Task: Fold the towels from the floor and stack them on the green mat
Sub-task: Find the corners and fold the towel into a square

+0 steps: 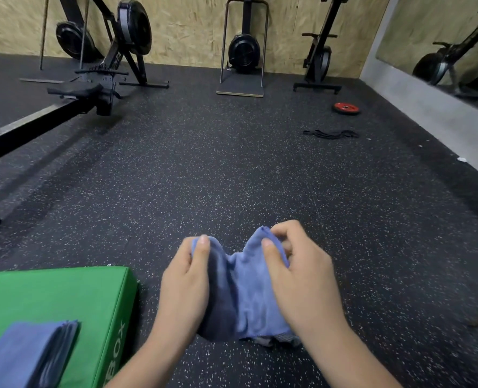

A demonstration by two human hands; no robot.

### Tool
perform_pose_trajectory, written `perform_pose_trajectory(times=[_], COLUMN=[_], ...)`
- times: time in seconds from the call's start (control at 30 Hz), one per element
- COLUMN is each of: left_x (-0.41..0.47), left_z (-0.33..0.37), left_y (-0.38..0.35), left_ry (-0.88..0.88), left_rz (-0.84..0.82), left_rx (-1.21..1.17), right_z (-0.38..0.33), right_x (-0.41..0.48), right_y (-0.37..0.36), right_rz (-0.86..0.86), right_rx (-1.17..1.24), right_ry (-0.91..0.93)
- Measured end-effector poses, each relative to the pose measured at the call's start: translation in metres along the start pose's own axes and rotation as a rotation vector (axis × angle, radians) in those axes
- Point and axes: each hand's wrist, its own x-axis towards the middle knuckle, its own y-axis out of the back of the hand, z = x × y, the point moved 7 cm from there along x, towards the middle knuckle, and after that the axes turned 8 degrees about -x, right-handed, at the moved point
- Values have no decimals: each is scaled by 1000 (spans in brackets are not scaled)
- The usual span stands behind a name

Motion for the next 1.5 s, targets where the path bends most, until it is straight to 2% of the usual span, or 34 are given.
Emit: perform_pose_trajectory(times=[0.17,0.43,0.57,0.67,0.73,1.0,1.17,1.27,1.4,1.5], left_x=[-13,-14,-13,-7,-5,2,-7,-9,-3,5], left_z=[1,13,15,15,18,37,46,50,48,38], left_y=[-21,-18,-15,-11,-10,-2,-10,-11,-7,-4], left_ry=[5,7,-6,8,8,-154,-247,-280,-314,-246], left_rz=[-84,-78,-101,-127,-169,-267,-487,-550,-523,-572], left_rx=[-22,-76,-41,-22,-11,168,180,137,113,146], right_z=[-8,-17,-15,-12,-12,-11,-9,-5,-1,-2], right_x=[-16,-22,-21,-18,-17,-1,2,4,8,10], right_y=[-33,-44,-51,-55,-54,-21,-20,-21,-15,-9], right_rz=[-103,-157,-238,-322,-348,-166,-376,-468,-424,-355], right_rx=[-69,-98,42,279,349,6,-41,-22,28,60], right_ry=[56,110,103,9,-5,179,186,176,184,196])
